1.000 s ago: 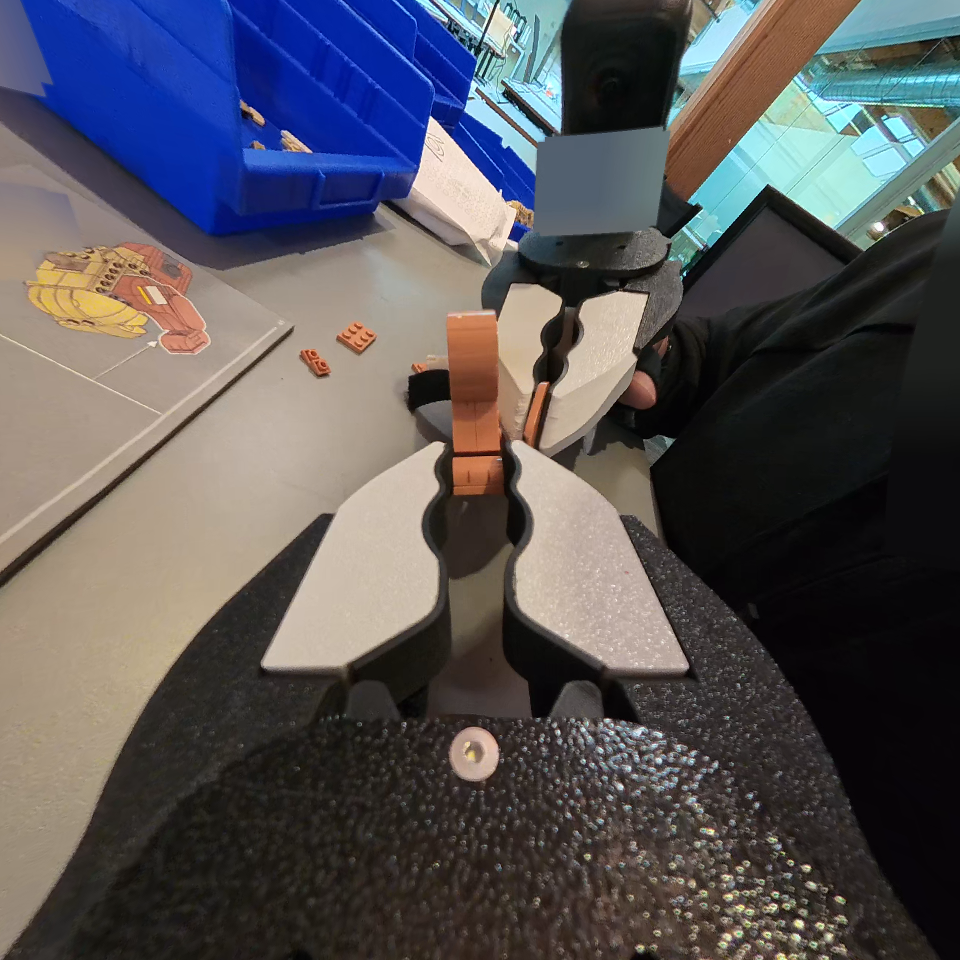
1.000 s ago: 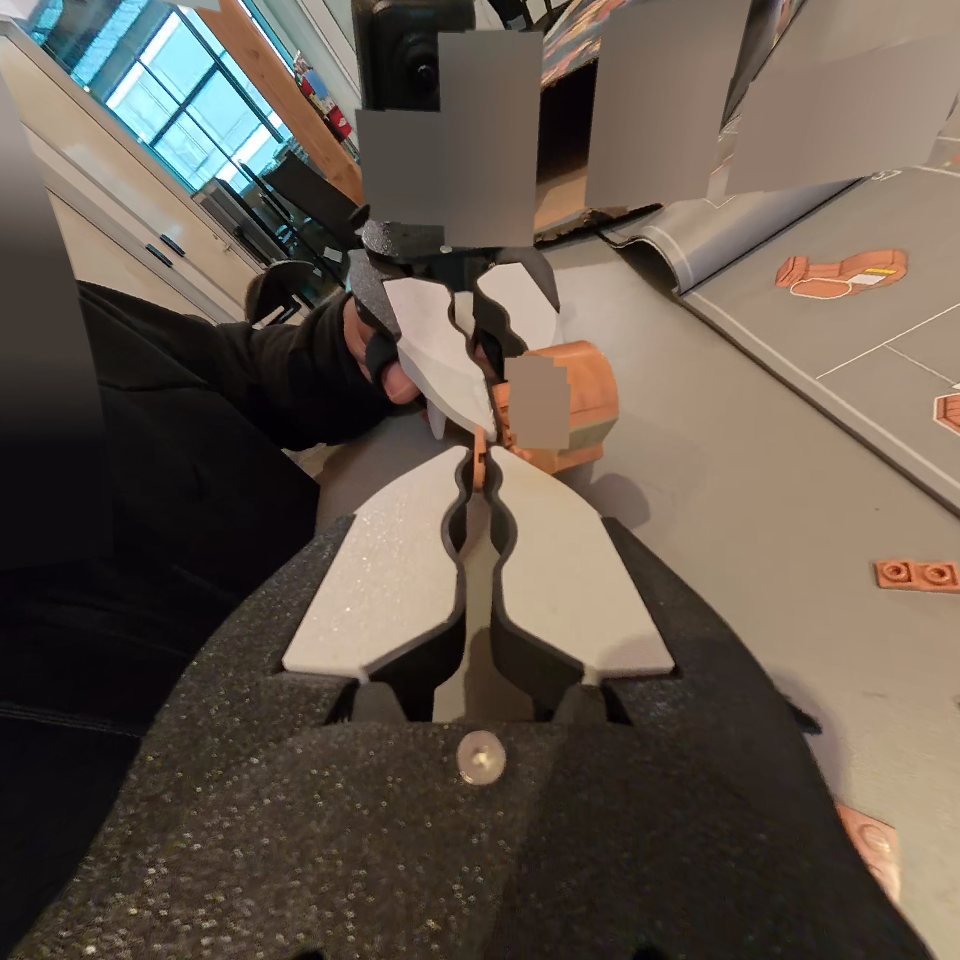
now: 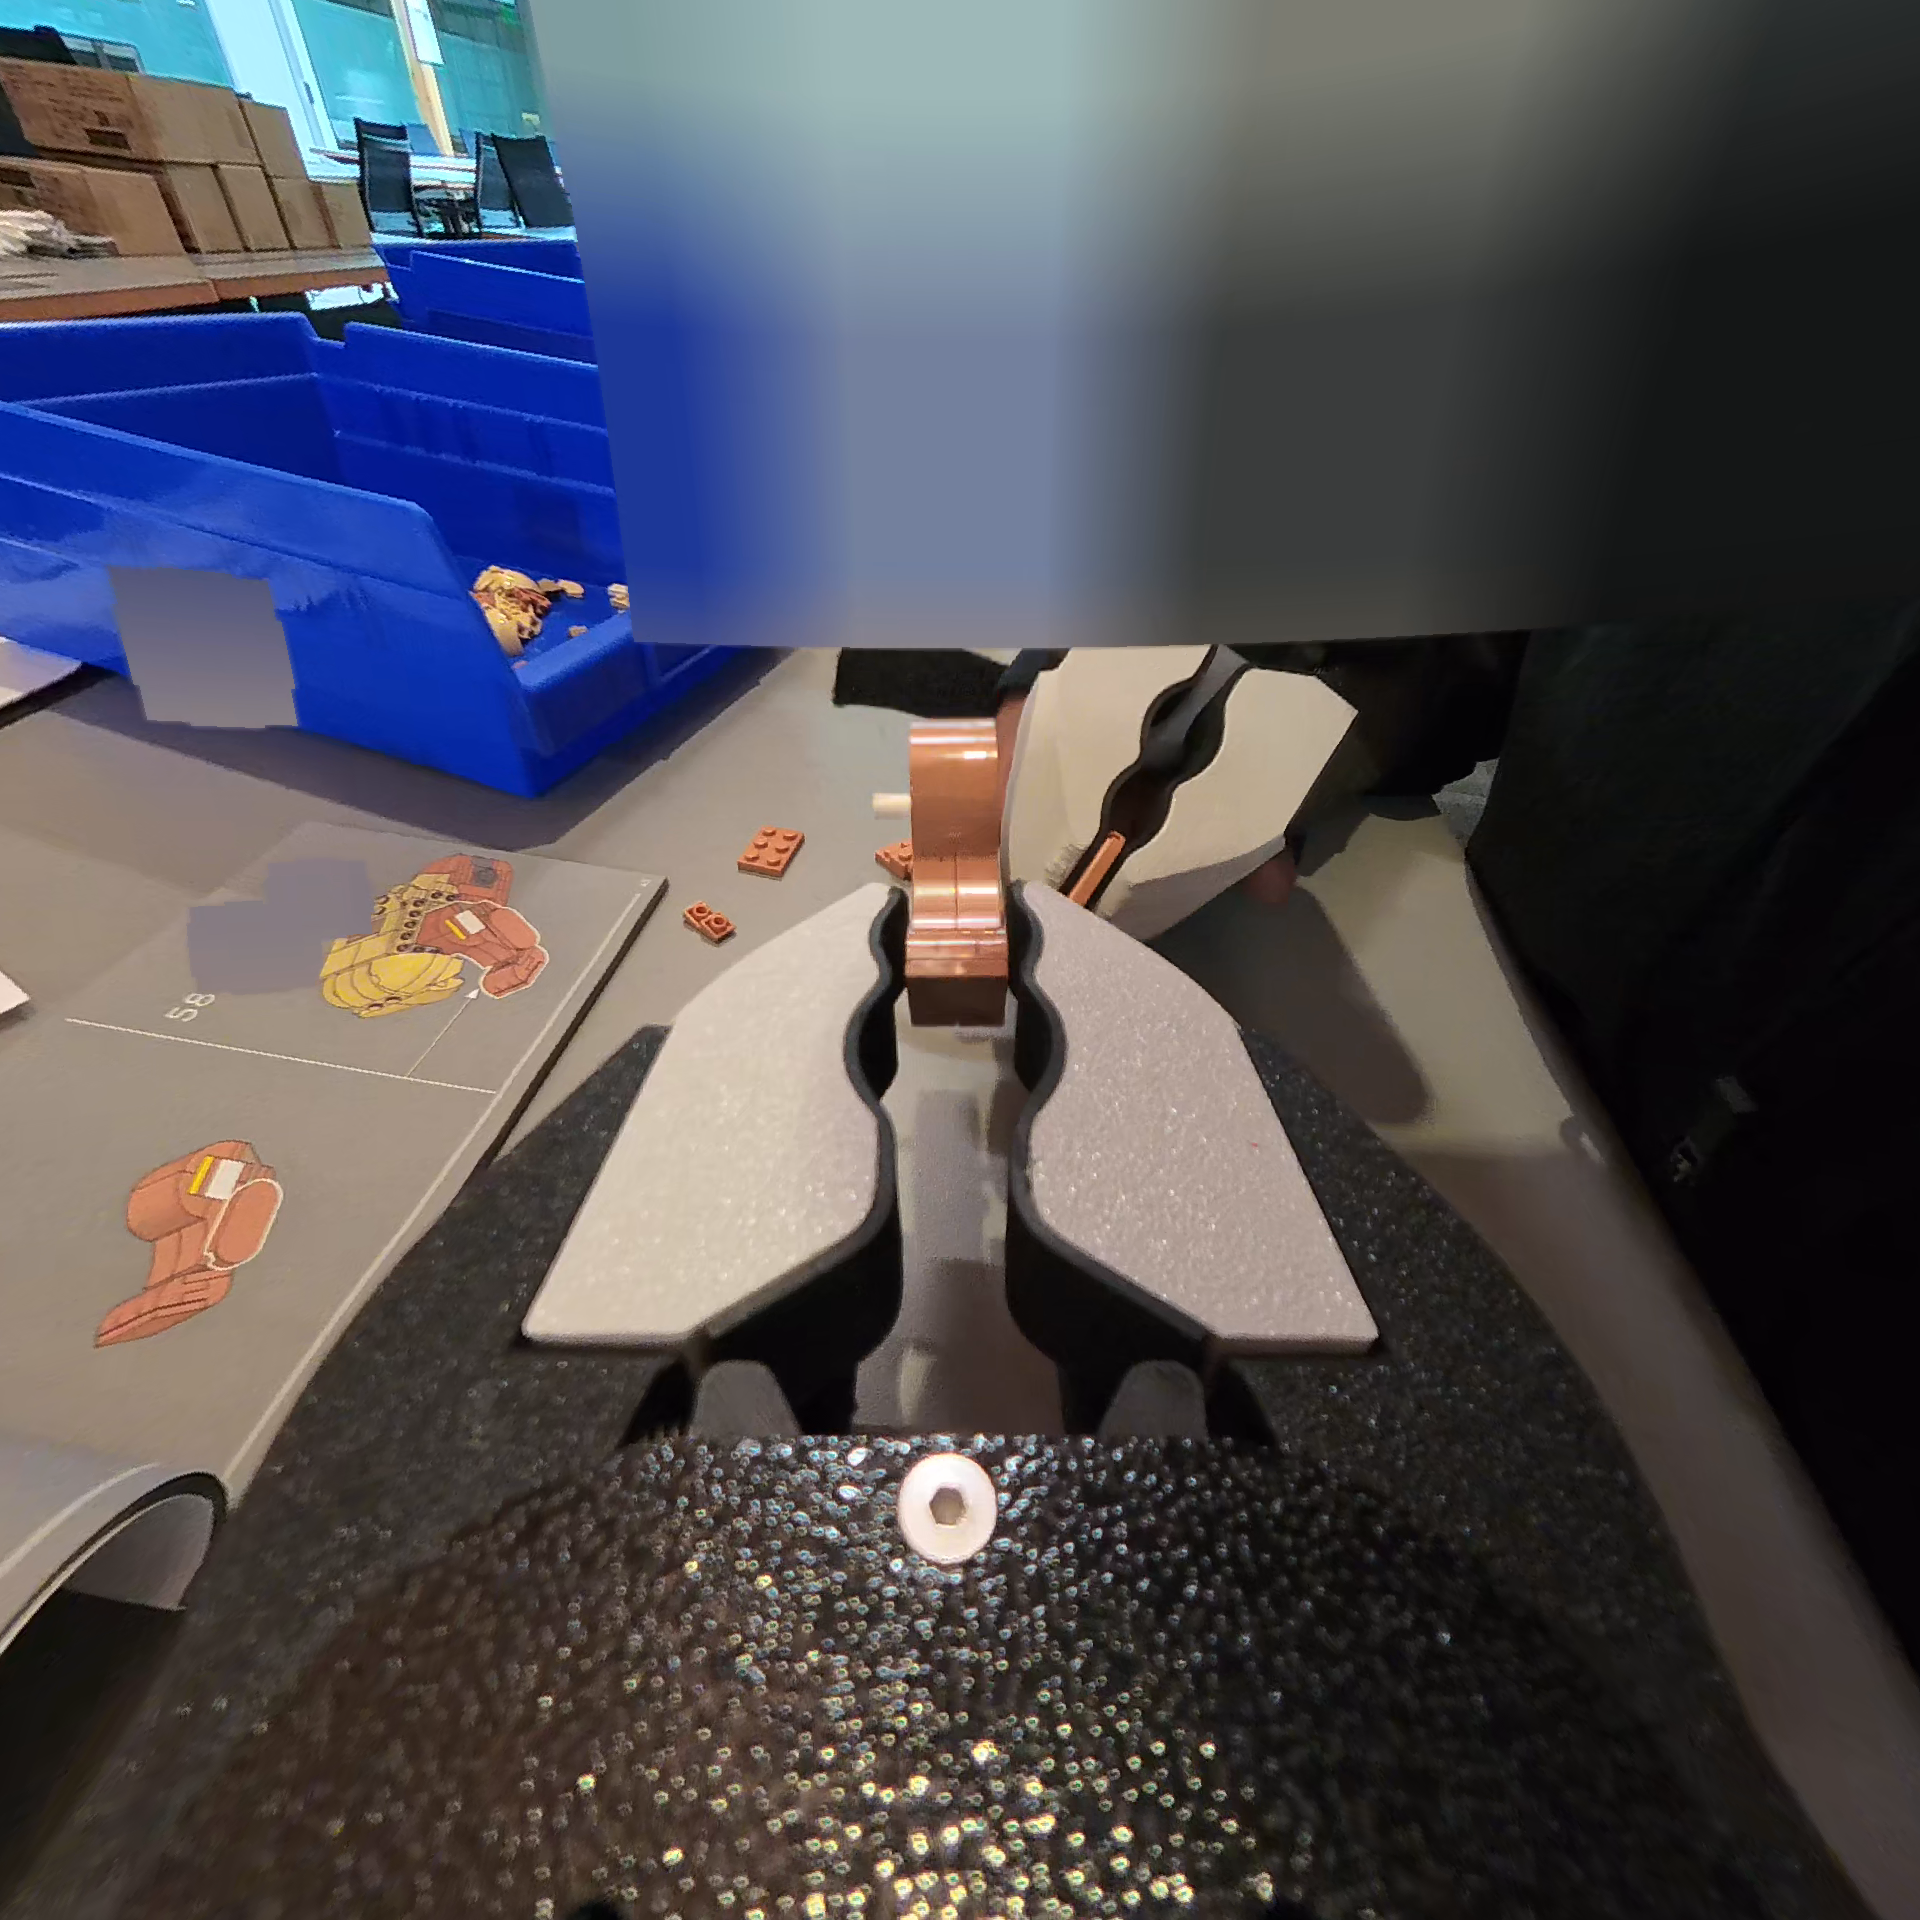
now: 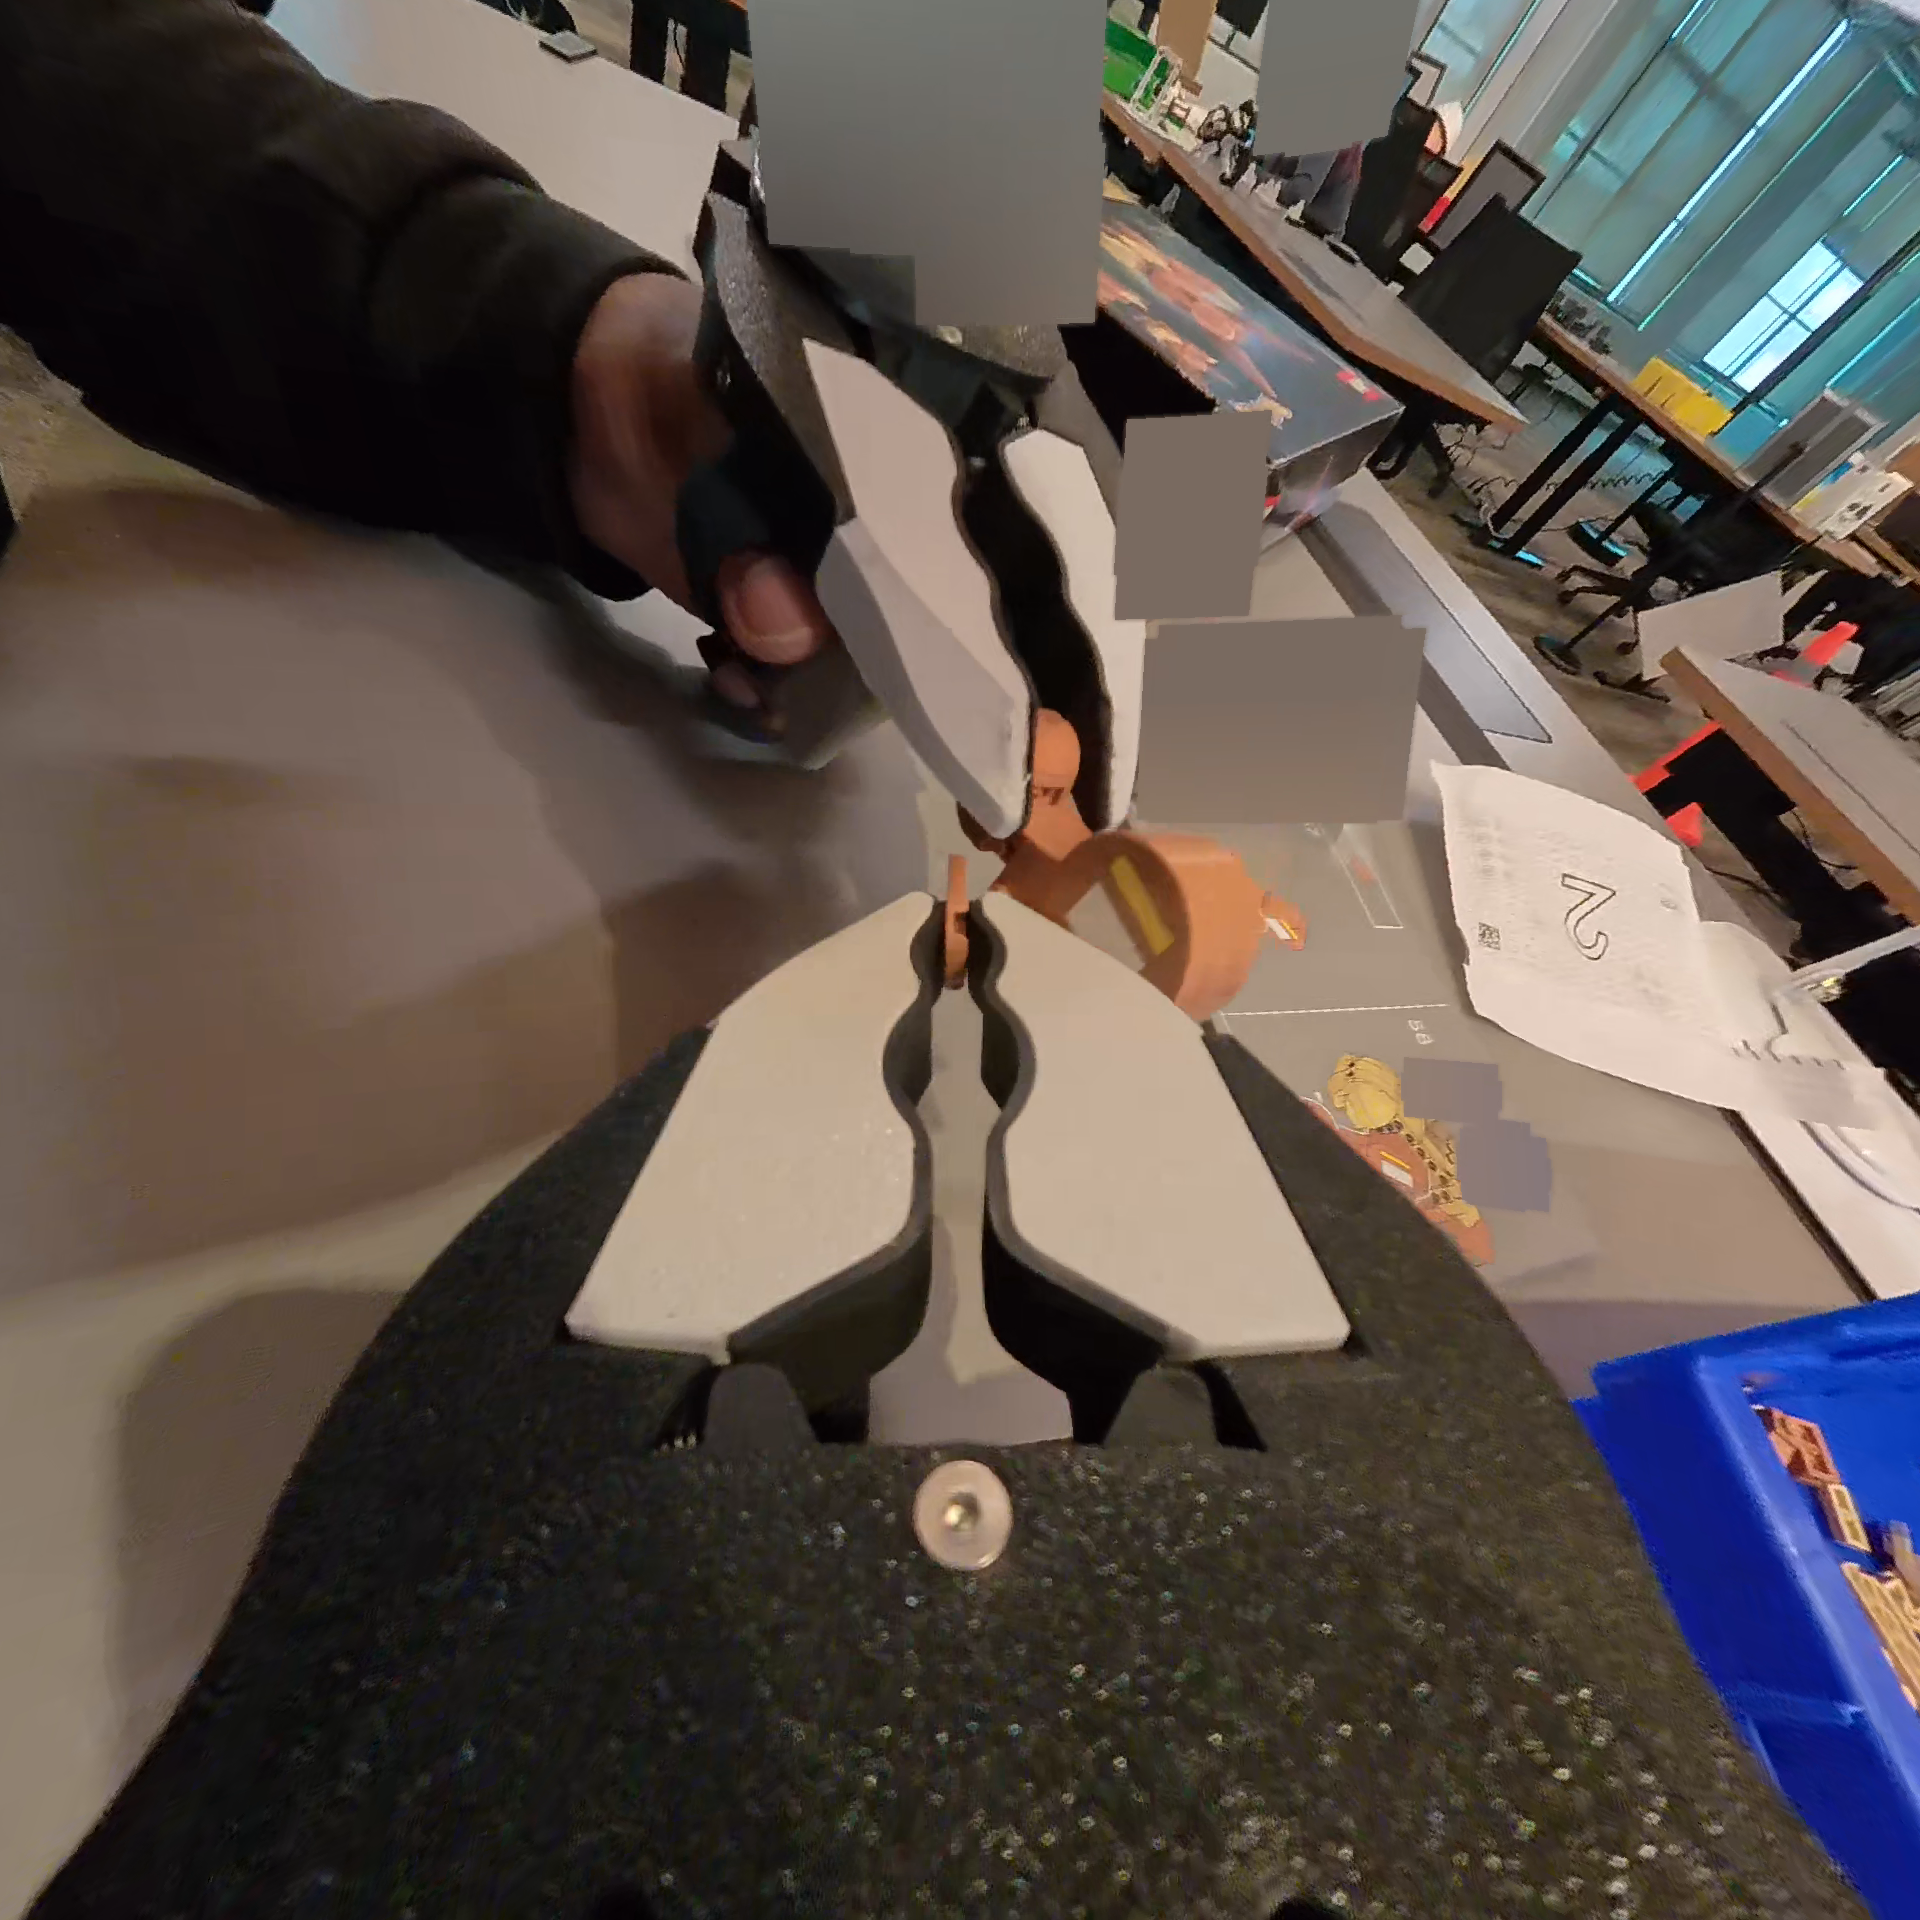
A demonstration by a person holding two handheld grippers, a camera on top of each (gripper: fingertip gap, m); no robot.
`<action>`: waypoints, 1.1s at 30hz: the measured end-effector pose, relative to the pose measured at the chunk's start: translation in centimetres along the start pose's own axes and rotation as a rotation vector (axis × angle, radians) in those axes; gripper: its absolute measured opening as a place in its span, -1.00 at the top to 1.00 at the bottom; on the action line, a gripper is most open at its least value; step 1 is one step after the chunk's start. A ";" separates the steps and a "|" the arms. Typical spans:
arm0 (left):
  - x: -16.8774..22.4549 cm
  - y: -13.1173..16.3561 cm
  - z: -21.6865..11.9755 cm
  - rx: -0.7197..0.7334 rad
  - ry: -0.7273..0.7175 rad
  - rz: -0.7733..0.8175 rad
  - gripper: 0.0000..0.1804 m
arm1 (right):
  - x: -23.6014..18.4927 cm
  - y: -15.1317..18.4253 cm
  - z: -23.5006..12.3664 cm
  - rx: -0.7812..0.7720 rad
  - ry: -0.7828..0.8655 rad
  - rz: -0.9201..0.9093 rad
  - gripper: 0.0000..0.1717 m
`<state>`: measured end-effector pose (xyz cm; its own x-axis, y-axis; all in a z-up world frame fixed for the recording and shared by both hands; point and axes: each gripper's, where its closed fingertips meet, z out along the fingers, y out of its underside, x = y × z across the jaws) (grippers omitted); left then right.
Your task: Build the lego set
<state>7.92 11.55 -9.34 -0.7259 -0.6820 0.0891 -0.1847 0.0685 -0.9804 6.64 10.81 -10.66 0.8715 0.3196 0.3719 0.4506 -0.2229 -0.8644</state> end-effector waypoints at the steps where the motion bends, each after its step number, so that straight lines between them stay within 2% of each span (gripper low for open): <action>1: 0.0 0.0 0.0 -0.003 0.000 -0.001 0.81 | 0.1 -0.1 0.0 0.007 -0.001 0.012 0.97; 8: -0.5 1.3 0.2 -0.088 -0.027 -0.073 0.81 | 0.3 0.4 0.1 0.000 -0.019 0.076 0.97; 12: -1.8 3.5 0.0 -0.216 -0.087 -0.229 0.81 | -0.1 1.3 0.4 -0.052 -0.082 0.162 0.97; 17: -1.8 5.2 -0.2 -0.312 -0.071 -0.342 0.81 | -0.3 2.1 0.5 -0.092 -0.159 0.318 0.97; 21: -1.6 6.4 -0.5 -0.400 -0.081 -0.341 0.81 | -0.4 2.5 0.5 -0.111 -0.196 0.389 0.97; 26: -2.3 6.8 -1.0 -0.435 -0.129 -0.288 0.77 | -0.6 2.8 0.6 -0.126 -0.199 0.375 0.97; 30: -2.5 6.6 -1.4 -0.430 -0.124 -0.276 0.72 | -0.8 2.9 0.7 -0.129 -0.213 0.372 0.97; 33: -2.2 5.6 -1.6 -0.404 -0.098 -0.206 0.69 | -1.1 3.0 0.7 -0.128 -0.231 0.348 0.97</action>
<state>7.41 14.58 -14.74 -0.5846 -0.7753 0.2390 -0.5760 0.1892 -0.7952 6.96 10.42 -13.91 0.9161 0.3996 -0.0325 0.1706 -0.4618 -0.8704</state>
